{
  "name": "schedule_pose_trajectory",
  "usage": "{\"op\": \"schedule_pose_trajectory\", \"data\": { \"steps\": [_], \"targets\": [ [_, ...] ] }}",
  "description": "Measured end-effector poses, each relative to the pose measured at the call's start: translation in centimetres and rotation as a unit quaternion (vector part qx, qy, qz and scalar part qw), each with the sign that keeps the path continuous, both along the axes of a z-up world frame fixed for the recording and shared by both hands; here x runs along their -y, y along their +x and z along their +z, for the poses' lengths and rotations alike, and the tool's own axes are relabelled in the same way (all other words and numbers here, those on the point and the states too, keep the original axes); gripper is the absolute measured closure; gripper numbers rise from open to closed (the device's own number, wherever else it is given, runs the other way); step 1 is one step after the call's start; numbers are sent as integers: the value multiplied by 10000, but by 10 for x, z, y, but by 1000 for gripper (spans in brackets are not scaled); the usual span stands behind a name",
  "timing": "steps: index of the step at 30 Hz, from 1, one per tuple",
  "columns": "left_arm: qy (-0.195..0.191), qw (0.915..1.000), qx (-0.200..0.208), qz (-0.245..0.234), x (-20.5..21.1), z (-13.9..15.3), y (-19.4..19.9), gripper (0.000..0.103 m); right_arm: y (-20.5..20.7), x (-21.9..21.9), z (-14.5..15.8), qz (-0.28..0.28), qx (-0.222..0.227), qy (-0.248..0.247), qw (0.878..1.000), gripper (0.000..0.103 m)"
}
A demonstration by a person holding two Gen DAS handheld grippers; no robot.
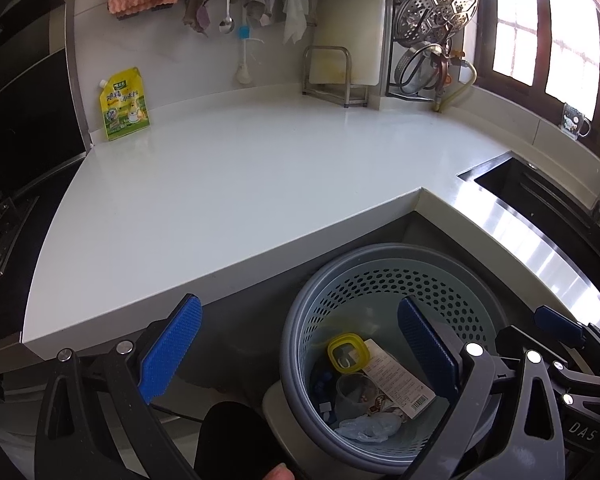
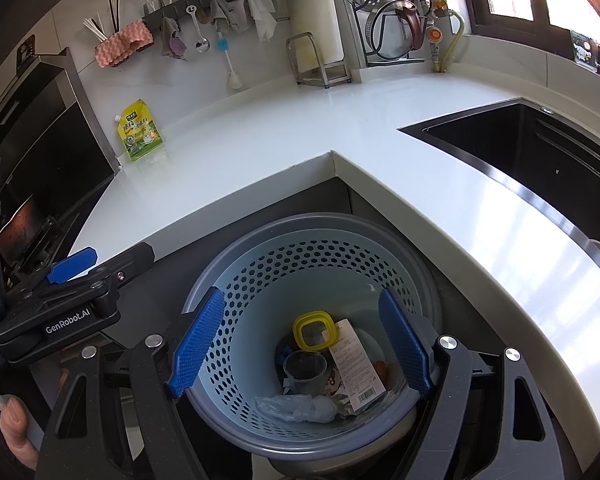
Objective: Collect trash
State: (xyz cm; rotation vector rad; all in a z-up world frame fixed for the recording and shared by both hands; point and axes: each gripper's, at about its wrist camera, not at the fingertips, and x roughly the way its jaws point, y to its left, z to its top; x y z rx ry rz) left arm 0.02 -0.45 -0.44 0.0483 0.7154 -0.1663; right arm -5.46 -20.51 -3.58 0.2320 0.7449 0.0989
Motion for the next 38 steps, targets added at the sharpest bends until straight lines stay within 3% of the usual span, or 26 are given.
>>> {"op": "schedule_pose_trajectory", "data": {
  "steps": [38],
  "targets": [
    [30,9999,-130,8,0,-6,1,6,2,-2,1,43,-20,10,10000,27]
  ]
}}
